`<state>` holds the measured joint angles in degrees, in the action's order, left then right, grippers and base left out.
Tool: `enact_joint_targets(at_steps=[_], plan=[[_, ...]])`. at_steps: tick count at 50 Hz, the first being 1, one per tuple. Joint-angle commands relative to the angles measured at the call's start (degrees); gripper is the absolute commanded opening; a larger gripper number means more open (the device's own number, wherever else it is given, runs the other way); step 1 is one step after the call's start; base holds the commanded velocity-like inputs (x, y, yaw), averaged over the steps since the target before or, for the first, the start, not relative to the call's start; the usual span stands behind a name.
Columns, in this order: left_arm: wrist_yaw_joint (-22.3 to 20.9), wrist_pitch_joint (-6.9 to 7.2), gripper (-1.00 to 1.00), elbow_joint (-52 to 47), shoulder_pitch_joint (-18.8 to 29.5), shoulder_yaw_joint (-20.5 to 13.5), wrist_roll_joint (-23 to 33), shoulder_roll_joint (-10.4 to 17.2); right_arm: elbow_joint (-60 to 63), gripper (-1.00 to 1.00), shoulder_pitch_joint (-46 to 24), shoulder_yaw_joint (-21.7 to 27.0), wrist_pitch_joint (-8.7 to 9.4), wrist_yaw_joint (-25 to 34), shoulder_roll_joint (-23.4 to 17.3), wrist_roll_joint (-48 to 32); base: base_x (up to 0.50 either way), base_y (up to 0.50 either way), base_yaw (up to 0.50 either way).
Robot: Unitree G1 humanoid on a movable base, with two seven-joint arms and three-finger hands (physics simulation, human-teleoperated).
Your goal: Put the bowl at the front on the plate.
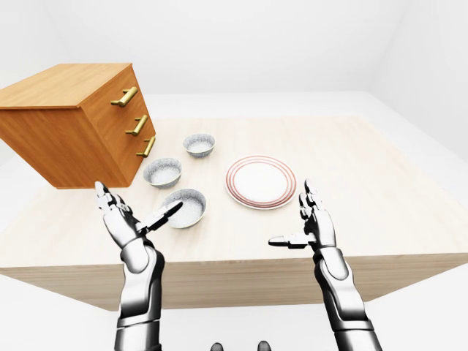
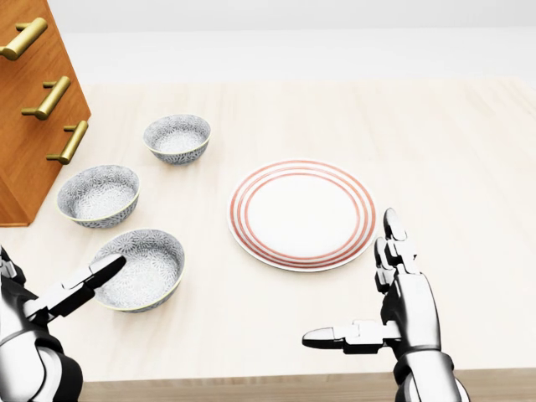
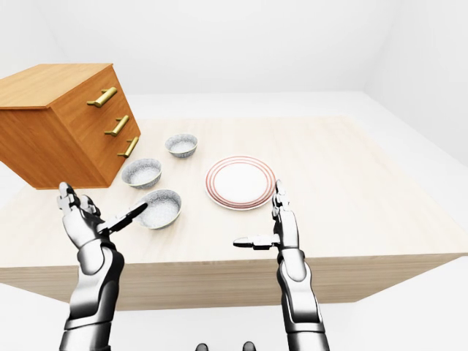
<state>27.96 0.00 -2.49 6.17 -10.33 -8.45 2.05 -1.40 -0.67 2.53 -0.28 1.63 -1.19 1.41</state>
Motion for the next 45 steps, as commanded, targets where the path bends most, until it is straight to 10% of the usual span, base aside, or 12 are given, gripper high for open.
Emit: enact_joint_targets(at_steps=[1, 2, 4, 5, 13, 15, 21, 31, 38, 45], plan=[[2.04, 1.06, 1.00, 0.78, 1.39, -2.23, -2.80, 0.58, -0.64, 1.00, -0.28, 0.07, -0.11, -0.04, -0.07, -0.04, 0.00, 0.00, 0.00], [2.04, 2.41, 1.00, 0.57, 1.54, -2.47, -3.68, 0.70, -0.42, 1.00, -0.23, 0.02, 0.10, -0.07, -0.05, -0.08, 0.00, 0.00, 0.00], [2.04, -0.98, 1.00, 6.31, 4.15, -3.51, -5.30, 1.27, 0.70, 1.00, 0.03, -0.13, 0.87, -0.21, 0.05, -0.16, 0.00, 0.00, 0.00], [2.04, 0.40, 1.00, 5.06, 3.95, -3.33, -5.74, 1.63, 0.46, 1.00, -0.06, -0.09, 0.72, -0.19, 0.03, -0.15, 0.00, 0.00, 0.00], [2.04, -4.20, 1.00, 10.70, 6.88, -4.47, -6.06, 3.24, -0.44, 1.00, -0.42, 0.06, 0.31, -0.05, -0.06, -0.02, 0.00, 0.00, 0.00], [2.04, -2.56, 1.00, 11.47, 7.73, -5.02, -7.95, 3.98, -0.89, 1.00, -0.51, 0.15, -0.04, 0.03, -0.11, 0.06, 0.00, 0.00, 0.00], [2.04, -5.00, 1.00, 11.67, 7.78, -5.64, -8.44, 5.16, -0.14, 1.00, -0.36, -0.01, 0.62, -0.07, -0.02, 0.03, 0.00, 0.00, 0.00], [2.04, -3.02, 1.00, 18.93, 11.30, -8.45, -16.19, 7.27, -0.28, 1.00, -0.31, 0.03, 0.24, 0.02, -0.08, 0.01, 0.00, 0.00, 0.00], [2.04, -5.00, 1.00, 14.45, 9.23, -8.11, -15.50, 8.00, -0.48, 1.00, -0.30, 0.09, -0.06, 0.08, -0.09, 0.00, 0.00, 0.00, 0.00], [2.04, -1.40, 1.00, 8.06, 5.19, -10.45, -17.54, 8.51, -0.52, 1.00, -0.32, 0.12, -0.22, 0.02, -0.10, 0.00, 0.00, 0.00, 0.00]])
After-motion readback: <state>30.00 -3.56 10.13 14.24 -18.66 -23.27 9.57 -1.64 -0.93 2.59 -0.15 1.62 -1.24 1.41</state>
